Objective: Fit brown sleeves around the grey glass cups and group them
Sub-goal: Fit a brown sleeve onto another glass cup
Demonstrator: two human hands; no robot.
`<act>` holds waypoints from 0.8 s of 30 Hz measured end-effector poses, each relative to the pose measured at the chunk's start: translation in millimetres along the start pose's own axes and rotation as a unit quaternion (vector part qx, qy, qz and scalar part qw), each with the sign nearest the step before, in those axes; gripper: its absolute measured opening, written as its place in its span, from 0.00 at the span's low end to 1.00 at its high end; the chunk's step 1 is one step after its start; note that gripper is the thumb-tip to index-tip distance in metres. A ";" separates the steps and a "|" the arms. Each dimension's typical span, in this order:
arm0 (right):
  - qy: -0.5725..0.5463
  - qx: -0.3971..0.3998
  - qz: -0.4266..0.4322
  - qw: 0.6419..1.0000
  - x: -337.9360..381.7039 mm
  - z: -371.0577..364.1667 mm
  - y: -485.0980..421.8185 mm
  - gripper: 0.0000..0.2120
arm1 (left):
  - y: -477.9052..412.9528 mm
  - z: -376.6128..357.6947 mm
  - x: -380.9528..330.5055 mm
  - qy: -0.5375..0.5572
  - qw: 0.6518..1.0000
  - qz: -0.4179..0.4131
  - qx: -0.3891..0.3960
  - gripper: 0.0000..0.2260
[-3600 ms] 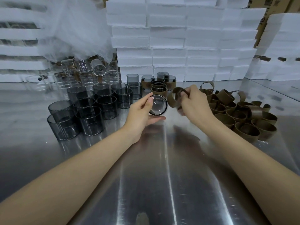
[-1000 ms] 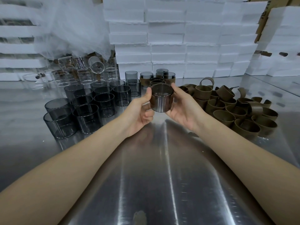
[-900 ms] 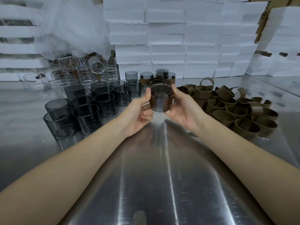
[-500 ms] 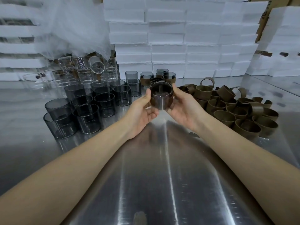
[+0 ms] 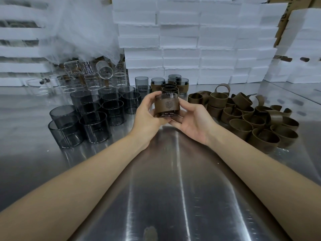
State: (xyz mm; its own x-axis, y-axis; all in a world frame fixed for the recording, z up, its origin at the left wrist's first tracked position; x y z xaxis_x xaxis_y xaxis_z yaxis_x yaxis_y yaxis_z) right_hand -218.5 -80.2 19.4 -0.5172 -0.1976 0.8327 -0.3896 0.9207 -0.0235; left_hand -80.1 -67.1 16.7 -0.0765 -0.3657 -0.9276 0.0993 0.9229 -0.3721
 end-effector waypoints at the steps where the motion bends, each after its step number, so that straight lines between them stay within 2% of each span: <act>1: -0.006 0.001 0.000 1.000 0.4 0.1 0.1 0.18 | 0.1 -0.1 0.0 0.000 1.000 -0.001 0.002 0.33; 7: -0.009 -0.015 -0.009 1.000 -0.9 2.9 -0.6 0.16 | 1.0 -2.4 -1.2 -0.006 1.000 -0.008 0.020 0.33; 11: 0.016 -0.017 -0.002 1.000 -0.4 3.3 -0.5 0.19 | -1.4 -2.4 2.4 -0.028 0.999 -0.015 0.024 0.33; 15: 0.044 -0.040 0.016 0.998 0.1 6.5 -1.6 0.19 | -4.5 -1.4 4.5 -0.158 0.986 -0.023 0.047 0.36; 19: 0.076 -0.050 0.021 0.996 2.0 8.8 -2.2 0.18 | -9.8 6.8 2.3 -0.327 0.940 -0.076 0.068 0.33; 24: 0.075 -0.056 0.020 0.995 3.2 10.0 -2.1 0.17 | -10.2 6.6 2.5 -0.371 0.917 -0.098 0.110 0.34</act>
State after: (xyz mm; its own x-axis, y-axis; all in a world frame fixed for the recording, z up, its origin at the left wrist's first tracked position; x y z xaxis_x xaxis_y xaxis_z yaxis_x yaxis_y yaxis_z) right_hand -226.9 -86.1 16.6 -0.4080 -0.1145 0.9058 -0.2793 0.9602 -0.0045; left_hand -74.7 -78.2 18.0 0.5735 -0.5783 -0.5803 0.3592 0.8141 -0.4563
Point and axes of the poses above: each hand's wrist, its own y-axis away from the middle knuckle, its own z-axis out of the back of the hand, x = y × z, the point moved 3 cm from there along -y, towards the middle knuckle, and after that the axes turned 6 degrees about x, right-handed, at the moved point
